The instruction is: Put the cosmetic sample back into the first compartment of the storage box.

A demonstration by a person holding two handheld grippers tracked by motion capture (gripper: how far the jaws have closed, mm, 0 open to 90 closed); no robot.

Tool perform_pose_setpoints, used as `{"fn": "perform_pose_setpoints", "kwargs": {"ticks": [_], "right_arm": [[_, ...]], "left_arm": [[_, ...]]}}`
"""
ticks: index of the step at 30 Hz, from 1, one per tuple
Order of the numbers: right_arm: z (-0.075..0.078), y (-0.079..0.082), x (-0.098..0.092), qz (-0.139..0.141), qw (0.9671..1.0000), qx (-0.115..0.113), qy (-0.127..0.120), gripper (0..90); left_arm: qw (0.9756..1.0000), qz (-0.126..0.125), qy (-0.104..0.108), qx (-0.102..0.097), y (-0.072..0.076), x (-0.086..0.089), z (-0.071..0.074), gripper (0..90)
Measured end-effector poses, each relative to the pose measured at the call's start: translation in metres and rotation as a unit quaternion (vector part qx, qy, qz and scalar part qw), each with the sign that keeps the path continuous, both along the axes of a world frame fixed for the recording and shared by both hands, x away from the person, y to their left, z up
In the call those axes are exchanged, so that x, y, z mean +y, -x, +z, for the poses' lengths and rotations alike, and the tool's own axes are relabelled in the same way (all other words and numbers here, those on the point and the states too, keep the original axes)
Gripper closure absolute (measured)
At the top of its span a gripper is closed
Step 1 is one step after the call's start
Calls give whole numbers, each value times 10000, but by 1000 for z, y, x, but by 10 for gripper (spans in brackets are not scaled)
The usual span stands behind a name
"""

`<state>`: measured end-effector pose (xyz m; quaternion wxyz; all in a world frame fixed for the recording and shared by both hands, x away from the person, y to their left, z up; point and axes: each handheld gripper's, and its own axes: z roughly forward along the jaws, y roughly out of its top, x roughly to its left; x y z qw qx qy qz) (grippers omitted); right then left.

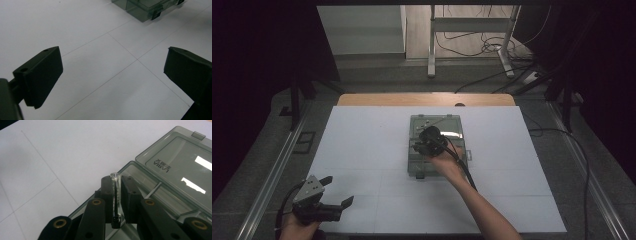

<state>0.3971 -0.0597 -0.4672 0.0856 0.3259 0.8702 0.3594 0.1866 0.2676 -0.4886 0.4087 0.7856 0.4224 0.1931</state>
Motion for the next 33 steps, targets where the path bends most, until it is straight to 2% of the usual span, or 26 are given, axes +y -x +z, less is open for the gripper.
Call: {"fn": "perform_pose_setpoints", "kwargs": {"ticks": [10,19,33], "right_arm": [[-3,-12,3,-152,9999,-6,-12,808],[-6,-17,8,-148,9999,-54,30,808],[-20,-24,12,-202,9997,26,142,802]], "left_arm": [[10000,-4,8,7,0,0,0,26],[10000,-16,-11,6,0,0,0,26],[10000,-20,-5,8,0,0,0,26]]}}
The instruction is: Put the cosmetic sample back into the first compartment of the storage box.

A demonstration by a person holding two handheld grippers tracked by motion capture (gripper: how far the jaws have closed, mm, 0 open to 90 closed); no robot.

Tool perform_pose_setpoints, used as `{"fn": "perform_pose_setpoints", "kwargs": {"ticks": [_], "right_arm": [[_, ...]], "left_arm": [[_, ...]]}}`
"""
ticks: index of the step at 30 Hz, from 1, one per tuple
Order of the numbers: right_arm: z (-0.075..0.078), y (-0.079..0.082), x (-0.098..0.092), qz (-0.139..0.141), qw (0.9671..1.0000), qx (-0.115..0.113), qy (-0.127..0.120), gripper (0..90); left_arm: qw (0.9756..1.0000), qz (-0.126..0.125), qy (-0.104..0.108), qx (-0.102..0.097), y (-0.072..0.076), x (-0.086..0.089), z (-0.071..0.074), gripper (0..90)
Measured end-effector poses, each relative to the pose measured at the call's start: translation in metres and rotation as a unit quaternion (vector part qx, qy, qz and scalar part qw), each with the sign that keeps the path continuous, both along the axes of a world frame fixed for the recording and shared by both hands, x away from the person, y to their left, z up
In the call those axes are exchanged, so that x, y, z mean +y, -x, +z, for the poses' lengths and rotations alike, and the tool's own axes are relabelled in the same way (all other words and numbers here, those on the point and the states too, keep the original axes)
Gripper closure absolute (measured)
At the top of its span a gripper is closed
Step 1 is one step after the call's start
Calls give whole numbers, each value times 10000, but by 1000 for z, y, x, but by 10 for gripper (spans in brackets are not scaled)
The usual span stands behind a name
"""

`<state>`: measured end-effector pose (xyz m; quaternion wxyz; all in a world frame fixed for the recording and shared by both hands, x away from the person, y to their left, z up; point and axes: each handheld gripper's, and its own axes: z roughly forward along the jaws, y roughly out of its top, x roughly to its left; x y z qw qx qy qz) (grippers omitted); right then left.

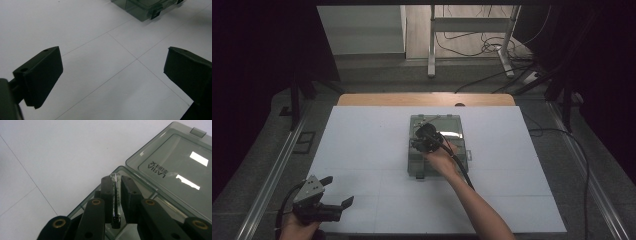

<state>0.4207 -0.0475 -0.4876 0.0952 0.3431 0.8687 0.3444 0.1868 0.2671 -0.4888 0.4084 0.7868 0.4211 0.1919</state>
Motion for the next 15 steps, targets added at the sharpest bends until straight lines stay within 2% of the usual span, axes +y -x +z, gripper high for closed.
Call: {"fn": "perform_pose_setpoints", "kwargs": {"ticks": [6,15], "right_arm": [[-2,1,1,-3,10000,47,-6,788],[3,6,-1,85,9999,52,31,707]], "left_arm": [[10000,-1,2,1,0,0,0,26],[10000,0,-7,0,0,0,0,26]]}}
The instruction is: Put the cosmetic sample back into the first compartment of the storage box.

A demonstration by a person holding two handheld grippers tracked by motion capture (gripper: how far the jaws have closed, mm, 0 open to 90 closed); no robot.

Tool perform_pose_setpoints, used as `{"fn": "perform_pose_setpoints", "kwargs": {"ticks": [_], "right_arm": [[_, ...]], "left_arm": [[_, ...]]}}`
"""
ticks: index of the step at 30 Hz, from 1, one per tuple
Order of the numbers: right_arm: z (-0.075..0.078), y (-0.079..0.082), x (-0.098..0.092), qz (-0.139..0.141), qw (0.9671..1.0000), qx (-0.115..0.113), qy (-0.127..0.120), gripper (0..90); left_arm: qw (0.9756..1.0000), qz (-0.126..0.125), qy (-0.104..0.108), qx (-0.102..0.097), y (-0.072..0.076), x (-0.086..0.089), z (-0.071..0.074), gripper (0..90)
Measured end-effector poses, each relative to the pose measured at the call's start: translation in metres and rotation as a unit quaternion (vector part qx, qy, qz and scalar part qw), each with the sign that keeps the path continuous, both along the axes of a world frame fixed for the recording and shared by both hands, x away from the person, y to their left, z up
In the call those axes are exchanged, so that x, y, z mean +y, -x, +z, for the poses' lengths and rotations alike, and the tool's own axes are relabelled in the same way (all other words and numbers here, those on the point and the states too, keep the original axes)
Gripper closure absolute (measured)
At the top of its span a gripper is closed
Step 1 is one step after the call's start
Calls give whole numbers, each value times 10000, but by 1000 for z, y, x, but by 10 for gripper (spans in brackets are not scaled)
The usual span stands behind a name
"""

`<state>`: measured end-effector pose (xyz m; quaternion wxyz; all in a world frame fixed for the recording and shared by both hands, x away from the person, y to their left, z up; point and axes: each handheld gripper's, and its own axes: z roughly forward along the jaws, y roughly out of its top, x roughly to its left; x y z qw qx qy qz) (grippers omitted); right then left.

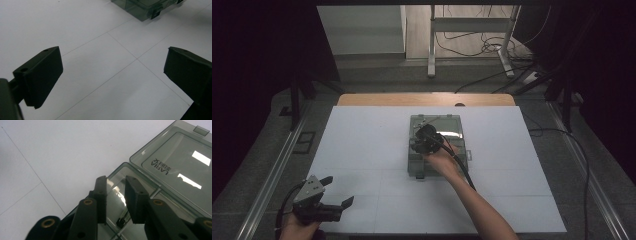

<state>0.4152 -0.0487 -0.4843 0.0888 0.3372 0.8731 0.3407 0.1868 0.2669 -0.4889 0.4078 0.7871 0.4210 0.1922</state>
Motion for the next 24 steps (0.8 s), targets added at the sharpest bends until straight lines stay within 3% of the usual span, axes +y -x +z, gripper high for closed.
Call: {"fn": "perform_pose_setpoints", "kwargs": {"ticks": [9,24], "right_arm": [[4,5,-3,50,9999,47,-81,650],[11,22,-17,175,9997,37,-140,465]], "left_arm": [[10000,4,2,1,0,0,0,26],[10000,7,-4,11,0,0,0,27]]}}
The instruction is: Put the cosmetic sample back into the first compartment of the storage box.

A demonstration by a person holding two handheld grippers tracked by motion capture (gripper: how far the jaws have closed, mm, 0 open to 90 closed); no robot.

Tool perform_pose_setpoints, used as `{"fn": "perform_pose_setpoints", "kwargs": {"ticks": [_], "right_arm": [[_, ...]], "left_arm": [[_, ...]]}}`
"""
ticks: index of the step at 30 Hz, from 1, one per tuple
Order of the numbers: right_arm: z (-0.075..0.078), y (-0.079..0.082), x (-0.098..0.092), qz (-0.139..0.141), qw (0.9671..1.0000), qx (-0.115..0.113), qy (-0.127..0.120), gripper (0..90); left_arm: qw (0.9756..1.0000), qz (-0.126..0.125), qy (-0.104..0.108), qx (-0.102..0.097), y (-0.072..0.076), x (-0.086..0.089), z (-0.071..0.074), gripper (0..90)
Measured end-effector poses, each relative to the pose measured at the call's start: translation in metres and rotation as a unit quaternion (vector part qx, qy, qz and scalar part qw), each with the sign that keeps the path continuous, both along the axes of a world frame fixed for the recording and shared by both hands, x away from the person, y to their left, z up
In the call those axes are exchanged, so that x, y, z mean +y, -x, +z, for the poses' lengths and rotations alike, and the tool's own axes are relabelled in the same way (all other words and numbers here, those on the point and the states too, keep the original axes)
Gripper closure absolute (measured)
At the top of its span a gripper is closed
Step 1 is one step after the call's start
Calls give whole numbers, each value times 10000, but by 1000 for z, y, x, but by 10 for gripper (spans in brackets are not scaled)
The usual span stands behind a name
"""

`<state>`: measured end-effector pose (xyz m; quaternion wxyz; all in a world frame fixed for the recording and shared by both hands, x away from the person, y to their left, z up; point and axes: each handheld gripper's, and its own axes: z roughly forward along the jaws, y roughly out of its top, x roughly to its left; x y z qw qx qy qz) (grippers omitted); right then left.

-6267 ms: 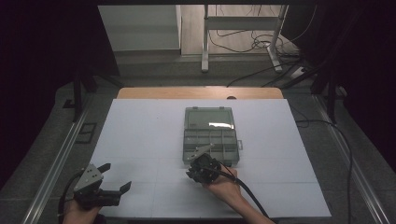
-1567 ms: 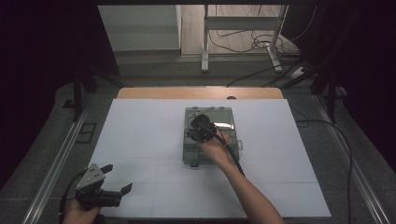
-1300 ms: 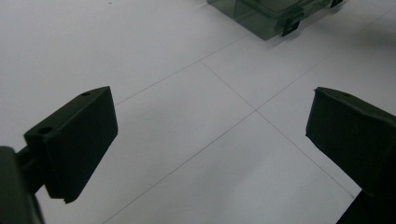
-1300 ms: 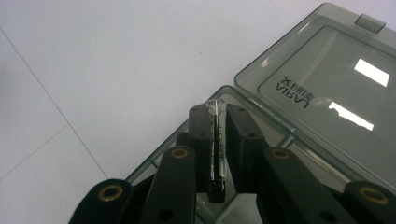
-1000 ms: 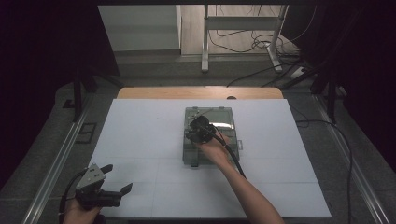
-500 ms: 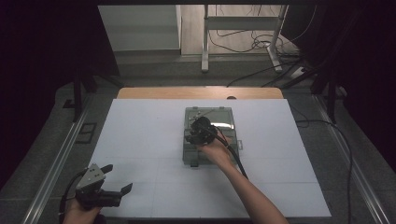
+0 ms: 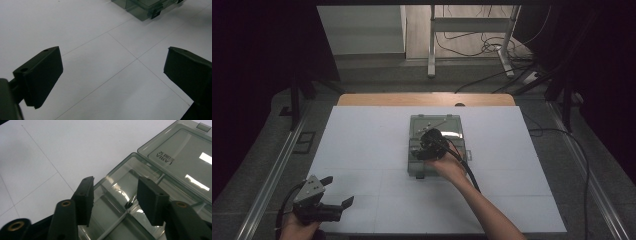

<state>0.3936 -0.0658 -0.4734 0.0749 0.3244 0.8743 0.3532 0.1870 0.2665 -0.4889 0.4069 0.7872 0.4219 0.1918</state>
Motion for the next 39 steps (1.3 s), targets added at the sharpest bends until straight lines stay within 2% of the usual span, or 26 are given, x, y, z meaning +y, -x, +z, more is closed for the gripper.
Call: {"fn": "perform_pose_setpoints", "kwargs": {"ticks": [6,15,24,37,38,39], "right_arm": [[2,5,-7,47,9999,10,-101,454],[4,11,-15,36,9999,8,-122,409],[5,18,-22,130,9998,125,-51,324],[8,29,-33,237,9995,213,-86,216],[8,31,-35,262,9994,216,-92,178],[8,31,-35,262,9994,216,-92,178]], "left_arm": [[10000,-3,-11,-5,0,0,0,26],[10000,-6,-14,-13,0,0,0,26],[10000,-11,-21,-18,1,0,0,26],[10000,-25,-48,-24,1,-1,0,26],[10000,-27,-57,-26,1,-1,0,26],[10000,-27,-57,-26,1,-1,0,26]]}}
